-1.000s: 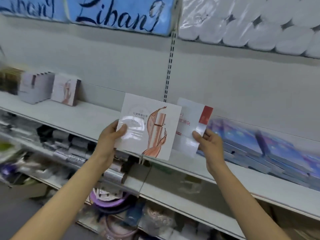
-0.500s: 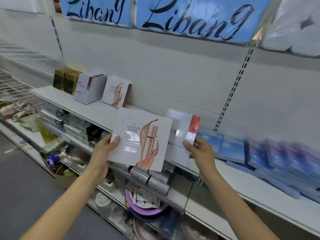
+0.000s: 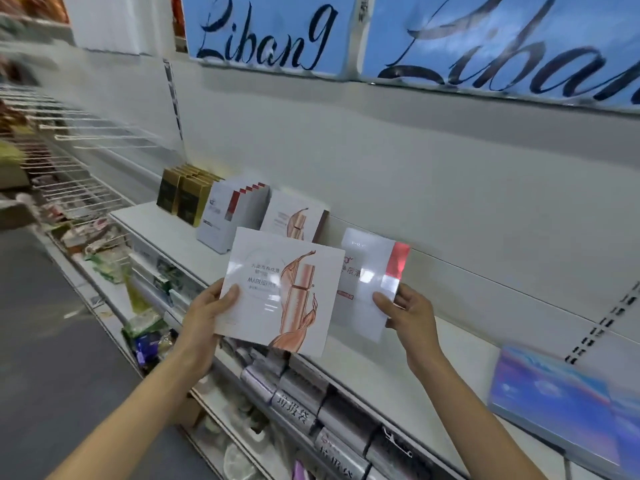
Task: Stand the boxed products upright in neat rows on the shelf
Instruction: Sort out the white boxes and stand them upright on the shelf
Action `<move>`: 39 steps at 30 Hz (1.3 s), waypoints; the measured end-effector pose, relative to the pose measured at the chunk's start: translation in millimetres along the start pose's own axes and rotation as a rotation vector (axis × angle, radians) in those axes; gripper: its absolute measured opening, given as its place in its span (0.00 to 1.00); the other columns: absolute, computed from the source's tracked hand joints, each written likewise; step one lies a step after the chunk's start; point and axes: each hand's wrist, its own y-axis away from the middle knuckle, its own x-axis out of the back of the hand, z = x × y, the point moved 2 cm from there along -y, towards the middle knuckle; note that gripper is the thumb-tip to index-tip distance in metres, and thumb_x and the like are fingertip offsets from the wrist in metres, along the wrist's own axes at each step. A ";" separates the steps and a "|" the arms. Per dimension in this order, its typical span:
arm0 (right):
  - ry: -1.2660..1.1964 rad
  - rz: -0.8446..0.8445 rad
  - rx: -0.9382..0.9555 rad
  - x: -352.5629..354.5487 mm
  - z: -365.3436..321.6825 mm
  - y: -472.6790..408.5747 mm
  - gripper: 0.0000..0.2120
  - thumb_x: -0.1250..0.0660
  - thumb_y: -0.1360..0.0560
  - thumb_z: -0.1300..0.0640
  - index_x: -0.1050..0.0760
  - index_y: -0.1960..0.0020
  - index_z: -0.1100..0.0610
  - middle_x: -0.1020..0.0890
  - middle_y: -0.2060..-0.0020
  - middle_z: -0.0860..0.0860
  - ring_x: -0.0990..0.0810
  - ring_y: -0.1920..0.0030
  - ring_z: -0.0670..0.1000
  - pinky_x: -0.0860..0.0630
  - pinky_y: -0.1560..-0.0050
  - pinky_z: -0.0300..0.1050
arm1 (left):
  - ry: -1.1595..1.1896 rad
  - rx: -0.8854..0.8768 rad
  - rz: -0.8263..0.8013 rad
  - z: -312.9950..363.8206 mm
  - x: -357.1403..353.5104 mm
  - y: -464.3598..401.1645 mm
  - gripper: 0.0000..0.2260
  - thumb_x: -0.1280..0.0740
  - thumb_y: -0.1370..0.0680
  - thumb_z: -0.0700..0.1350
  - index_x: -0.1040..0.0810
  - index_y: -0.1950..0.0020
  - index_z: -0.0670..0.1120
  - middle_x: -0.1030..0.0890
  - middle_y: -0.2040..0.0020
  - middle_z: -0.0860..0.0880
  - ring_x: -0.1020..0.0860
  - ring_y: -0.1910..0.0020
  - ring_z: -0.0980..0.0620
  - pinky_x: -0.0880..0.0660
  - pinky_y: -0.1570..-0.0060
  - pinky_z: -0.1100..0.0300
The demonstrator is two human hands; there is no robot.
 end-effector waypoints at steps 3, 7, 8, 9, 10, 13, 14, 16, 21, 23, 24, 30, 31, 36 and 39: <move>-0.001 -0.005 -0.004 -26.0 3.9 -31.0 0.08 0.28 0.23 0.62 0.18 0.45 0.56 0.12 0.52 0.52 0.15 0.50 0.61 0.21 0.47 0.67 | 0.001 -0.012 0.022 6.6 14.0 -35.0 0.13 0.36 0.19 0.45 0.21 0.36 0.46 0.13 0.45 0.47 0.16 0.47 0.45 0.19 0.54 0.55; 0.009 -0.018 -0.024 -56.2 8.8 -57.4 0.08 0.29 0.23 0.62 0.18 0.44 0.56 0.12 0.52 0.52 0.15 0.50 0.61 0.21 0.48 0.66 | 0.015 -0.001 0.040 8.6 30.8 -74.2 0.19 0.33 0.23 0.48 0.22 0.33 0.45 0.15 0.41 0.45 0.18 0.43 0.41 0.22 0.43 0.46; 0.014 -0.017 -0.028 -62.8 10.1 -63.2 0.08 0.29 0.23 0.63 0.18 0.45 0.56 0.12 0.52 0.52 0.15 0.50 0.62 0.21 0.47 0.67 | 0.009 -0.002 0.036 9.1 34.2 -83.5 0.20 0.32 0.25 0.49 0.21 0.34 0.46 0.15 0.41 0.45 0.18 0.43 0.41 0.22 0.43 0.45; 0.020 -0.012 -0.033 -69.2 11.7 -68.9 0.08 0.29 0.23 0.63 0.18 0.45 0.57 0.12 0.52 0.52 0.15 0.49 0.62 0.21 0.47 0.67 | 0.005 -0.004 0.030 9.5 37.4 -93.0 0.20 0.32 0.26 0.50 0.21 0.35 0.46 0.15 0.42 0.45 0.17 0.44 0.42 0.22 0.45 0.46; 0.029 -0.003 -0.040 -75.2 12.9 -74.1 0.08 0.29 0.23 0.63 0.18 0.45 0.58 0.12 0.52 0.52 0.15 0.50 0.61 0.21 0.47 0.66 | 0.004 -0.005 0.020 9.2 40.7 -103.2 0.20 0.32 0.27 0.50 0.21 0.36 0.47 0.14 0.43 0.46 0.17 0.45 0.43 0.21 0.47 0.48; 0.052 0.039 -0.054 -92.1 16.1 -86.0 0.08 0.29 0.23 0.63 0.18 0.45 0.56 0.12 0.52 0.51 0.14 0.51 0.58 0.20 0.48 0.62 | 0.019 0.001 -0.028 7.7 48.7 -135.2 0.14 0.33 0.23 0.47 0.20 0.38 0.48 0.13 0.45 0.48 0.16 0.48 0.46 0.20 0.52 0.52; 0.052 0.060 -0.056 -96.8 16.8 -88.8 0.09 0.29 0.23 0.63 0.18 0.44 0.55 0.12 0.52 0.51 0.14 0.52 0.56 0.19 0.48 0.60 | 0.023 0.006 -0.044 7.1 51.5 -146.7 0.12 0.34 0.22 0.46 0.20 0.39 0.48 0.13 0.45 0.48 0.16 0.48 0.46 0.20 0.51 0.52; 0.048 0.119 -0.051 -104.9 17.8 -93.8 0.10 0.29 0.23 0.63 0.18 0.43 0.56 0.12 0.52 0.51 0.13 0.52 0.55 0.18 0.50 0.57 | 0.017 0.025 -0.080 7.2 56.0 -170.5 0.12 0.34 0.21 0.46 0.20 0.39 0.48 0.14 0.45 0.47 0.16 0.47 0.45 0.20 0.48 0.49; 0.023 0.331 -0.073 -116.1 17.3 -97.2 0.11 0.30 0.22 0.64 0.18 0.42 0.56 0.12 0.53 0.50 0.13 0.53 0.55 0.19 0.56 0.49 | -0.036 0.054 -0.249 7.2 58.3 -229.2 0.18 0.32 0.25 0.51 0.21 0.36 0.47 0.14 0.43 0.46 0.16 0.45 0.42 0.19 0.45 0.45; 0.025 0.401 -0.071 -118.1 12.9 -95.2 0.11 0.30 0.22 0.64 0.19 0.41 0.56 0.12 0.52 0.50 0.13 0.53 0.53 0.19 0.57 0.47 | -0.051 0.067 -0.320 7.7 54.7 -251.4 0.15 0.33 0.23 0.49 0.21 0.37 0.49 0.14 0.44 0.47 0.15 0.47 0.45 0.18 0.48 0.48; 0.026 0.436 -0.066 -118.6 11.4 -93.1 0.11 0.30 0.23 0.64 0.19 0.41 0.56 0.13 0.51 0.50 0.13 0.53 0.52 0.19 0.58 0.46 | -0.053 0.079 -0.351 5.9 52.7 -262.1 0.12 0.34 0.21 0.47 0.21 0.38 0.50 0.14 0.44 0.47 0.15 0.48 0.46 0.17 0.50 0.50; 0.034 0.611 -0.072 -124.2 15.8 -70.8 0.11 0.29 0.24 0.62 0.19 0.42 0.52 0.13 0.50 0.47 0.14 0.50 0.52 0.18 0.52 0.53 | -0.078 0.113 -0.485 -9.0 28.2 -296.7 0.13 0.34 0.19 0.46 0.26 0.35 0.51 0.16 0.41 0.51 0.18 0.41 0.46 0.19 0.51 0.55; 0.036 0.627 -0.075 -126.3 16.9 -67.6 0.11 0.29 0.24 0.62 0.19 0.44 0.51 0.12 0.51 0.46 0.14 0.50 0.52 0.18 0.52 0.54 | -0.109 0.083 -0.494 -9.0 23.3 -299.1 0.13 0.35 0.18 0.46 0.27 0.34 0.51 0.17 0.40 0.51 0.19 0.41 0.48 0.19 0.53 0.59; 0.040 0.672 -0.084 -138.6 18.2 -59.5 0.10 0.30 0.23 0.63 0.19 0.47 0.49 0.12 0.55 0.42 0.14 0.55 0.46 0.20 0.56 0.48 | -0.415 -0.167 -0.432 -23.8 18.8 -313.2 0.22 0.37 0.17 0.54 0.36 0.24 0.52 0.31 0.28 0.49 0.30 0.29 0.48 0.26 0.34 0.47; 0.054 0.687 -0.082 -142.9 18.6 -59.2 0.10 0.30 0.23 0.63 0.19 0.47 0.49 0.12 0.54 0.43 0.14 0.53 0.48 0.20 0.55 0.50 | -0.452 -0.205 -0.417 -26.1 12.2 -311.3 0.34 0.30 0.21 0.47 0.45 0.21 0.49 0.40 0.24 0.48 0.39 0.25 0.50 0.36 0.26 0.49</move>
